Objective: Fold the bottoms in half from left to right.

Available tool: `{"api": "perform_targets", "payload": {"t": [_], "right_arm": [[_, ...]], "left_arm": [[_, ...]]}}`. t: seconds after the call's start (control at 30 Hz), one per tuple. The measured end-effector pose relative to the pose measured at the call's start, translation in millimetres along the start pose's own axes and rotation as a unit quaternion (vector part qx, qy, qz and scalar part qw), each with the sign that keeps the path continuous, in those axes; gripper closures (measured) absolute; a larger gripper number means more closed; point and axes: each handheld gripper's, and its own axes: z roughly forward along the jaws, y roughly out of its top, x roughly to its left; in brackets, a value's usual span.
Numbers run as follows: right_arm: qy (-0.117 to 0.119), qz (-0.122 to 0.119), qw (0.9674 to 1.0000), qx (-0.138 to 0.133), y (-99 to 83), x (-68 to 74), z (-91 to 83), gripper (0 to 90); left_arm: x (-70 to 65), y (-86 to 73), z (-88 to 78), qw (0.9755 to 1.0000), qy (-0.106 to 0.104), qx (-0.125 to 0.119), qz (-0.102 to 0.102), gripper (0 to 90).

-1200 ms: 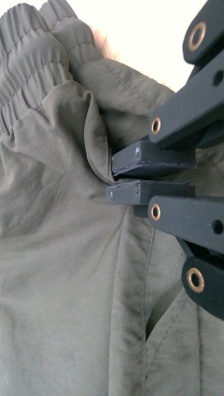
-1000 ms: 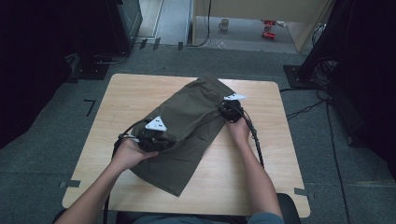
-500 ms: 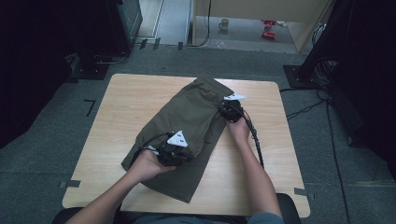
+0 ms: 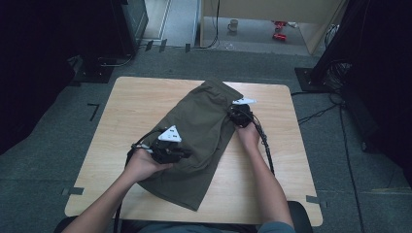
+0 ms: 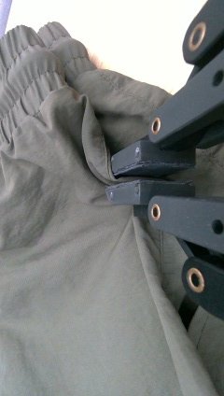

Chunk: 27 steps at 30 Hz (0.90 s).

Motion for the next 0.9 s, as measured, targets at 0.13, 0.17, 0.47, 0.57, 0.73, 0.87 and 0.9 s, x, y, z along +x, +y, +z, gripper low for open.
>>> {"api": "perform_targets", "payload": {"t": [0.13,0.17,0.47,0.57,0.73,0.87,0.9], "right_arm": [[0.0,0.0,1.0,0.0,0.0,-0.1,-0.1,84.6],[0.0,0.0,1.0,0.0,0.0,-0.1,-0.1,84.6],[0.0,0.001,1.0,0.0,-0.1,-0.1,-0.2,84.6],[0.0,0.002,1.0,0.001,-0.1,-0.3,-0.3,84.3],[0.0,0.008,1.0,0.001,-0.1,-1.2,-0.3,81.9],[0.002,0.026,0.9997,0.002,0.0,-5.2,-0.4,76.0],[0.004,0.029,0.9996,0.002,-0.1,-6.1,-0.5,75.3]], "left_arm": [[22.5,-9.0,-2.0,0.9997,0.018,-0.001,-0.015,88.2],[28.0,-11.3,-2.5,0.9996,0.022,-0.003,-0.019,88.4],[55.4,-32.9,10.0,0.9992,0.024,0.025,-0.021,90.0],[54.4,-41.2,16.9,0.9988,0.012,0.046,-0.009,90.0],[35.4,-54.6,21.5,0.9967,-0.02,0.075,0.022,90.0],[17.0,-62.9,21.6,0.9945,-0.06,0.08,0.031,79.7],[13.1,-65.2,22.4,0.9939,-0.067,0.082,0.03,78.1]]}}
